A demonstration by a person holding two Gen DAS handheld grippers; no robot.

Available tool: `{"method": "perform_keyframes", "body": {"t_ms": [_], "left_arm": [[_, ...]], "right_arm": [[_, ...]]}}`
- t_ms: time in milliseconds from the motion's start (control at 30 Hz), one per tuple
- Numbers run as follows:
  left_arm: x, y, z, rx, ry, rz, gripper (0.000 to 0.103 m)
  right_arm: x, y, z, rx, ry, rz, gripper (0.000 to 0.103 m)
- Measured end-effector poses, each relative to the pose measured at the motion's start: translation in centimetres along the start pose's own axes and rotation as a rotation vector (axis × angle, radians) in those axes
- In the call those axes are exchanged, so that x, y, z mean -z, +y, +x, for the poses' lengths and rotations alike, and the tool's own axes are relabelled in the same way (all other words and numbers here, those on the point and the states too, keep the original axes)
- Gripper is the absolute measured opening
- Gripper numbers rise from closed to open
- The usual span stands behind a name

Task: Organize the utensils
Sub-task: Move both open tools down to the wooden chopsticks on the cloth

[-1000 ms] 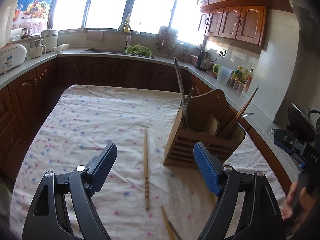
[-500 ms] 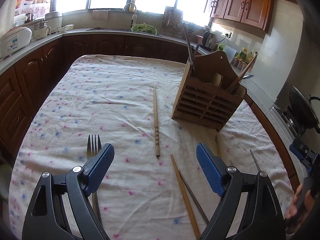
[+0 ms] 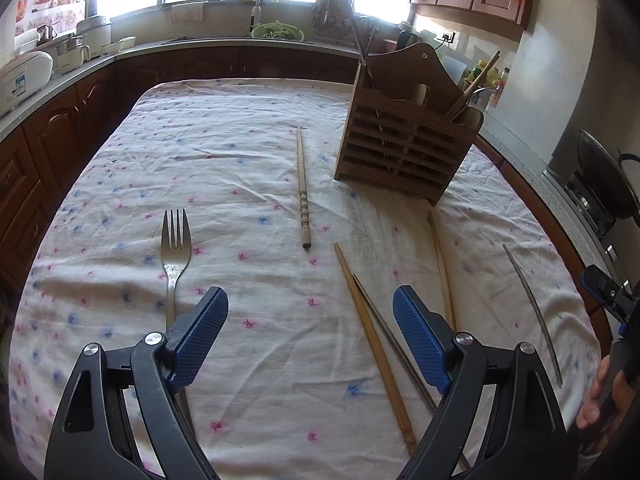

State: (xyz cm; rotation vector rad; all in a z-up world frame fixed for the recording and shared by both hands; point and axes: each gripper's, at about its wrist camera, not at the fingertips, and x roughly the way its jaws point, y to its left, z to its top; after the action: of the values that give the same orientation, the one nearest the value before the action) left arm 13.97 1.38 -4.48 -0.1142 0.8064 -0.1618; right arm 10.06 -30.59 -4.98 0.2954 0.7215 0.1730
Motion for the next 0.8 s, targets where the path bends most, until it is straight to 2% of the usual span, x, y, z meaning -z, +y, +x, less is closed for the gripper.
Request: {"method": "perform_keyframes", "body": {"t_ms": [167, 233, 333, 467, 533, 600, 800], "left_arm": [[0.2, -0.9, 0.6, 0.002, 0.029, 0.041, 0.083], [0.5, -1.3, 1.1, 0.013, 0.054, 0.055, 0.071], [0.9, -2.0, 2.3, 0.014, 0.095, 0.085, 0.057], [1.4, -2.7, 3.9, 0.009, 0.145, 0.115, 0.051], [1.7, -3.2, 4.8, 0.003, 0.171, 0.137, 0.044], [1.7, -3.7, 5.1, -0.01, 0.167, 0.161, 0.043], [1.1, -3.5, 5.8, -0.028, 0.157, 0.223, 0.032]], "right_arm": [[0.2, 1.5, 1.1, -0.028, 0.022, -0.027, 0.087], [0.3, 1.9, 1.5, -0.035, 0.032, -0.033, 0.078], [0.3, 2.3, 2.0, -0.041, 0.042, -0.043, 0.071], [0.1, 2.6, 2.4, -0.047, 0.049, -0.045, 0.07], [0.0, 2.7, 2.6, -0.047, 0.049, -0.042, 0.068], [-0.2, 2.8, 2.9, -0.05, 0.052, -0.042, 0.066], [-0.6, 3.6, 5.3, -0.076, 0.105, -0.049, 0.054]]}}
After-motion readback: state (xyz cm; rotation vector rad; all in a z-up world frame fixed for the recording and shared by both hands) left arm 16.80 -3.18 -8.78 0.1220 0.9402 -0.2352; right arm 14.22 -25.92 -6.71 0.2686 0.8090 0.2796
